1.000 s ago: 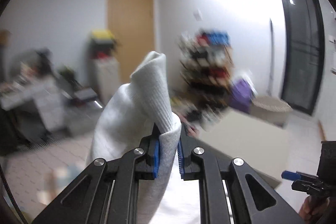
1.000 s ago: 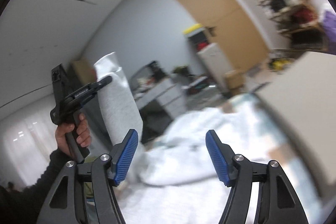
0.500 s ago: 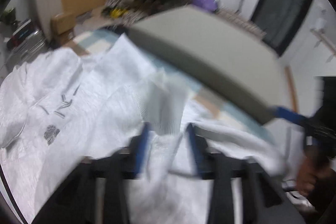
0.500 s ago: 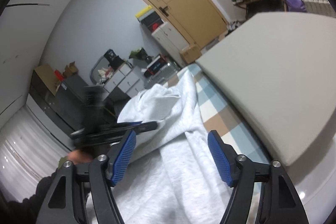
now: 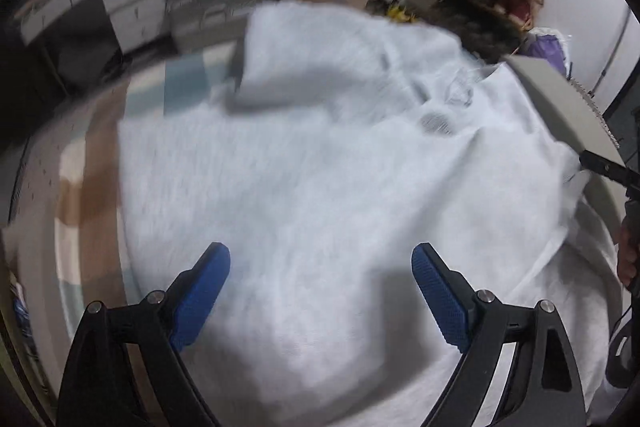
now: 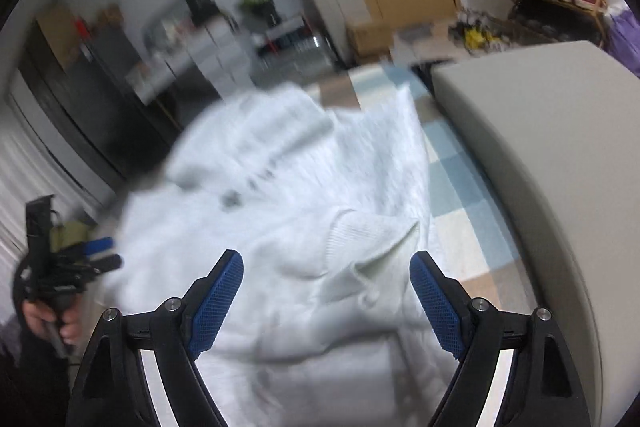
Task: Fold large clothes
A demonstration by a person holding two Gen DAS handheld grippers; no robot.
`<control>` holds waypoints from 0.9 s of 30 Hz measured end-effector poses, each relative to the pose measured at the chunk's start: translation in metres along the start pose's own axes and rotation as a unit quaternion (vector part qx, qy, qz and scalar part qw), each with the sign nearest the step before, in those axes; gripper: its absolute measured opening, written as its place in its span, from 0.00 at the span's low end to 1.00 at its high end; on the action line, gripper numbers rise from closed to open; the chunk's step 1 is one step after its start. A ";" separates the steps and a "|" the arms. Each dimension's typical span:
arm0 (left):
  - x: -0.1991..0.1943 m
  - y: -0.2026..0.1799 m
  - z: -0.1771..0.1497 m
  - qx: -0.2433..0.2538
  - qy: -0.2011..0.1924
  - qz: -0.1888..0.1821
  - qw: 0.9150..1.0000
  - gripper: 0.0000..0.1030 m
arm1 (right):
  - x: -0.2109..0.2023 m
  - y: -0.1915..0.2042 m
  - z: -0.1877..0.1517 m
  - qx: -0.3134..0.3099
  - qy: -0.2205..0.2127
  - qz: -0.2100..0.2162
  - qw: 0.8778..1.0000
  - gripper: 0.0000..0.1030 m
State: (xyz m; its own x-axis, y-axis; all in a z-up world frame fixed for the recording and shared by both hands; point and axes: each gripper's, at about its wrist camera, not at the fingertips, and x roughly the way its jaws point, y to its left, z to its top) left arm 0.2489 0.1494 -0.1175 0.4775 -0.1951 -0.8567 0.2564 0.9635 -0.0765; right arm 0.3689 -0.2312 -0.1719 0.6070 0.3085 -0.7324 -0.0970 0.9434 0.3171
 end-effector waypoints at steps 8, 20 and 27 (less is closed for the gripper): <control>-0.005 -0.038 0.005 0.046 0.024 0.052 0.997 0.87 | 0.002 0.025 -0.019 -0.075 0.013 -0.030 0.997 0.21; 0.046 -0.169 0.095 0.314 0.075 -0.004 0.946 0.87 | -0.051 0.022 -0.028 -0.056 -0.124 0.010 0.991 0.14; 0.101 -0.181 0.087 0.321 0.182 -0.063 0.927 0.83 | -0.066 0.015 -0.022 -0.042 -0.153 0.030 0.987 0.14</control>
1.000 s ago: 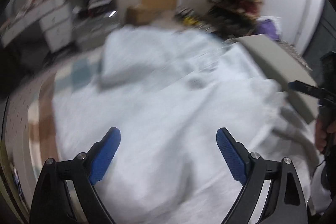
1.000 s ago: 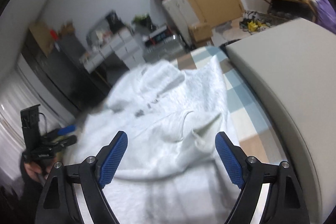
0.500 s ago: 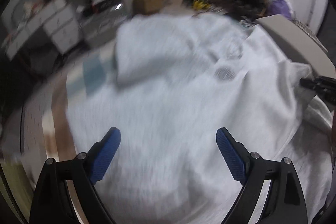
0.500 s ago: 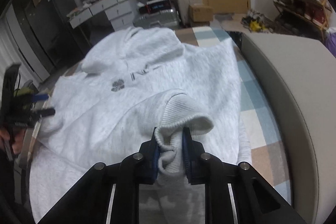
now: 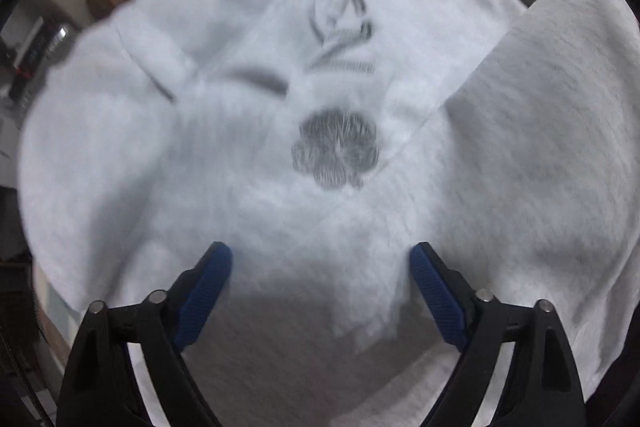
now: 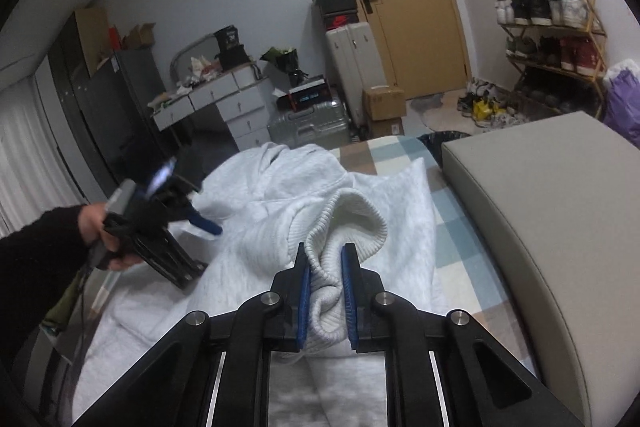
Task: Fold large clothes
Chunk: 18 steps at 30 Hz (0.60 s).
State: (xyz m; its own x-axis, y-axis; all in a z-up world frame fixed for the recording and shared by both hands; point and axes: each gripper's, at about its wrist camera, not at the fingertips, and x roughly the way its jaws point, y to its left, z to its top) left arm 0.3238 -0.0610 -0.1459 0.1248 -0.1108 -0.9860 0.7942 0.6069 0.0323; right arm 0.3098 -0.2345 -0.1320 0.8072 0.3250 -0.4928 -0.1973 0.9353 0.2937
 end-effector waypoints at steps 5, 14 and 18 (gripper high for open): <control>-0.001 -0.011 -0.003 -0.016 0.000 -0.009 1.000 0.60 | 0.011 -0.010 -0.002 0.014 0.010 -0.007 1.000 0.13; -0.007 -0.078 -0.031 0.000 0.021 0.114 0.993 0.02 | 0.003 -0.001 -0.007 0.013 0.005 -0.005 1.000 0.05; -0.024 -0.086 -0.035 -0.025 -0.004 0.153 0.988 0.01 | 0.004 0.014 0.001 -0.021 0.000 -0.015 1.000 0.03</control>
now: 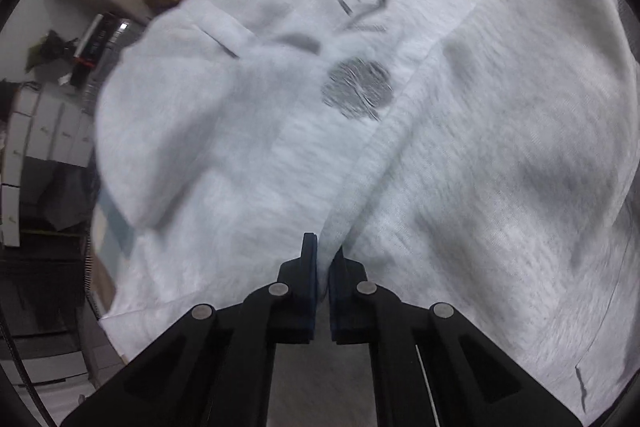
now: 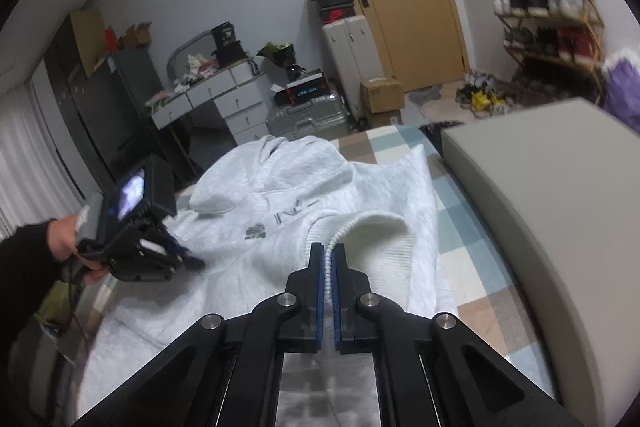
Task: Fold large clothes
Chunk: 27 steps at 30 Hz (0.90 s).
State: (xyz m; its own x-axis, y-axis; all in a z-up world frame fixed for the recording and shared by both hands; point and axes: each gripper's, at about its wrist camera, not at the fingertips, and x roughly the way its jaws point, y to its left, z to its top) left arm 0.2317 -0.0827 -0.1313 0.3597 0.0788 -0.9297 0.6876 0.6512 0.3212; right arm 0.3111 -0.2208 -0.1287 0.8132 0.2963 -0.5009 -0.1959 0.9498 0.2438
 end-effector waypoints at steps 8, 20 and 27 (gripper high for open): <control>-0.014 0.036 -0.012 -0.127 -0.035 0.035 0.991 0.09 | 0.058 -0.011 0.033 -0.026 0.044 -0.064 0.997 0.02; -0.057 0.100 -0.102 -0.287 -0.140 -0.017 0.948 0.68 | 0.073 -0.039 0.032 0.001 0.104 -0.136 0.985 0.23; 0.014 0.081 -0.119 -0.273 -0.063 -0.045 0.959 0.68 | 0.114 0.053 0.035 -0.084 0.129 -0.018 0.988 0.43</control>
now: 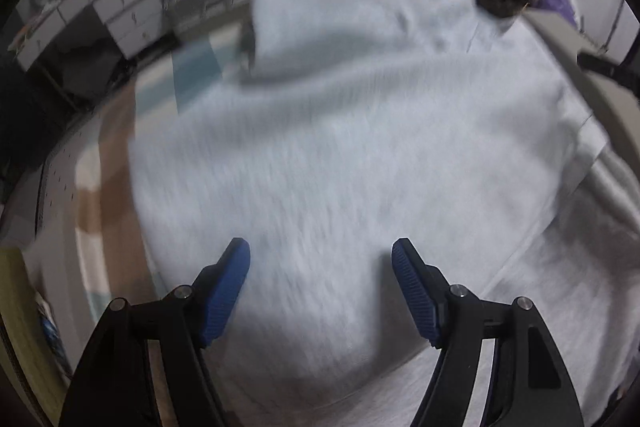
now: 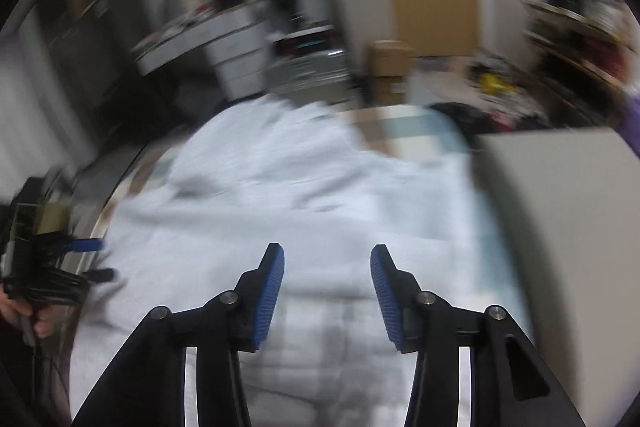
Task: Fold large clothes
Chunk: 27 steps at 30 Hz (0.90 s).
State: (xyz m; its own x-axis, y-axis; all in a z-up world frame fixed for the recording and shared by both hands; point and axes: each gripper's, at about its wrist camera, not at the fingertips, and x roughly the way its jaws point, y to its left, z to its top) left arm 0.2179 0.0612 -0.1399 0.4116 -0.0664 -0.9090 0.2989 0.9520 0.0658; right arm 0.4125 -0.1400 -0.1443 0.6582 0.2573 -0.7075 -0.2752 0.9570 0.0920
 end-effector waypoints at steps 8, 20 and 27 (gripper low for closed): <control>-0.003 0.020 0.001 -0.037 -0.012 -0.026 0.999 0.78 | 0.087 0.007 -0.018 -0.033 0.110 -0.072 0.991 0.44; 0.067 0.071 0.075 -0.113 0.018 -0.071 0.991 0.61 | 0.068 -0.017 -0.048 0.075 -0.022 0.076 0.994 0.52; 0.044 0.065 0.075 -0.089 0.010 -0.078 0.993 0.61 | 0.042 -0.026 -0.047 0.120 -0.094 0.116 0.981 0.62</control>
State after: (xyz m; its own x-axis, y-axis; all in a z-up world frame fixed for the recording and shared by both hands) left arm 0.3202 0.0980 -0.1444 0.3547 -0.2128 -0.9104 0.2005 0.9684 -0.1482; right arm 0.4138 -0.1601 -0.2094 0.7215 0.4711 -0.5074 -0.2748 0.8675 0.4147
